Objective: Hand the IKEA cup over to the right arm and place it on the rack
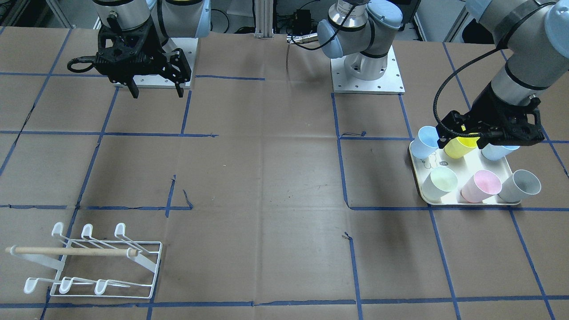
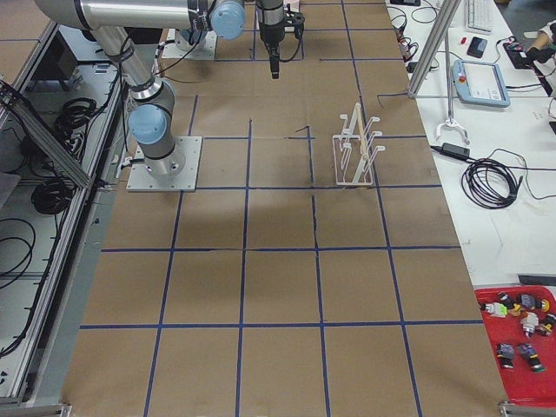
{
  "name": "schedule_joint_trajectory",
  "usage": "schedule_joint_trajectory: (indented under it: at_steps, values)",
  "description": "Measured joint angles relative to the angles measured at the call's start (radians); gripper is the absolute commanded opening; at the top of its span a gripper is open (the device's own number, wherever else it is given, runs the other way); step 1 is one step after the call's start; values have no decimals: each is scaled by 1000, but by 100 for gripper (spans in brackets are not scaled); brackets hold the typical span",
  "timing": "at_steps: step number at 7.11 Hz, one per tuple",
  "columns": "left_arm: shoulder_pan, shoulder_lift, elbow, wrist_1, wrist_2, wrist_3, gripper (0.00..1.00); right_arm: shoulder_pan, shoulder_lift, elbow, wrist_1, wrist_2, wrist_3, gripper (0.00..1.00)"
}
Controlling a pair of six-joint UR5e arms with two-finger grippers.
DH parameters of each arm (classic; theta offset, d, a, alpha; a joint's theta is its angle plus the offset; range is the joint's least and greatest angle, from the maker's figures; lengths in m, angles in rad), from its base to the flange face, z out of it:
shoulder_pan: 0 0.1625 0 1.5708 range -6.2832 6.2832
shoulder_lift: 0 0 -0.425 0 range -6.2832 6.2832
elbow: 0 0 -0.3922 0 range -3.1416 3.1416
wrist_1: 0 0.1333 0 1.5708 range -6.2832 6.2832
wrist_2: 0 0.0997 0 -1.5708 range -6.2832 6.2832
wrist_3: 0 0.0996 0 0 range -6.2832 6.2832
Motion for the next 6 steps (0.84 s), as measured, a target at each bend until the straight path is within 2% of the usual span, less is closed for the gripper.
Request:
schedule_joint_trajectory:
  at_steps: [1, 3, 6]
  values:
    - [1, -28, -55, 101, 0, 6, 99, 0, 0, 0, 0, 0, 0, 100]
    - [3, -100, -108, 211, 0, 9, 99, 0, 0, 0, 0, -1, -1, 100]
    - [3, -162, -122, 236, 7, 12, 99, 0, -1, 0, 0, -1, -1, 100]
